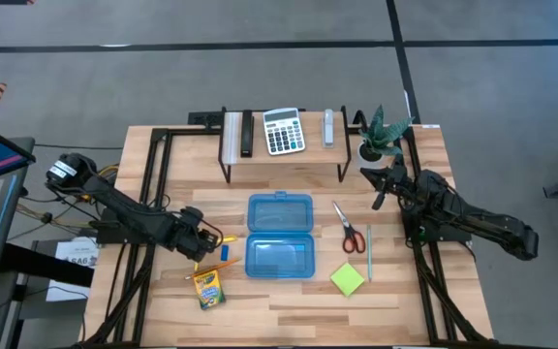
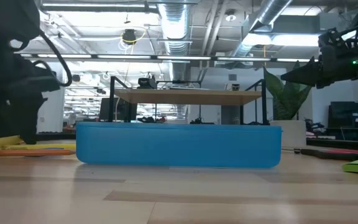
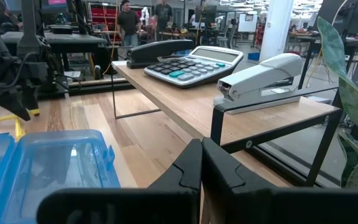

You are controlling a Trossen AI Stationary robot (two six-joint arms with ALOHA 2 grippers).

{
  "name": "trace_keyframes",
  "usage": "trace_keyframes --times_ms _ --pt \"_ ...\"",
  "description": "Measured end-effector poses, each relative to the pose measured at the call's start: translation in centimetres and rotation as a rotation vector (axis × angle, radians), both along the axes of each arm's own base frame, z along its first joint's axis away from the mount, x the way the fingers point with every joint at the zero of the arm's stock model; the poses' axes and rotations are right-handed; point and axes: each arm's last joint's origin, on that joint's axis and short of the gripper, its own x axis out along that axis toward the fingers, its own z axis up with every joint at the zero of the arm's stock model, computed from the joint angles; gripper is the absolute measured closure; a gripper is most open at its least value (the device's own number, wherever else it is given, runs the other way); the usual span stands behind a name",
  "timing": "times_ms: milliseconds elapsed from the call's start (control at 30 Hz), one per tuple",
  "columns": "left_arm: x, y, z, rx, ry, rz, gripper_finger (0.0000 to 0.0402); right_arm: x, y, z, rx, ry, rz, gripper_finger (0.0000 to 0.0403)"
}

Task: Pack school essentials
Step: Put the left yellow pen into the blue supply box

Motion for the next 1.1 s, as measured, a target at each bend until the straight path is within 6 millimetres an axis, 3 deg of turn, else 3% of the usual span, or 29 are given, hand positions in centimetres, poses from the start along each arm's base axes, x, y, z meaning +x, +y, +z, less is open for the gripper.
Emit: trace_keyframes --times_ms 233,700,833,1100 --pt "-0.2 0.1 -0.3 0.003 -0.002 0.009 0.0237 0.0 0.0 0.0 0.000 0.000 0.000 0.0376" --pt "-0.4 0.2 -0.3 0.007 0.007 0.014 0.0375 0.0 0.0 0.0 0.000 0.000 0.000 0.0374" --pt "-0.4 0.2 0.1 -0.007 0.000 -0.005 0.0376 0.0 0.0 0.0 0.000 0.000 0.000 0.0375" --pt "0.4 0.0 2.8 0.046 -0.078 -0.042 0.0363 0.0 0.0 0.0 0.000 0.000 0.000 0.0374"
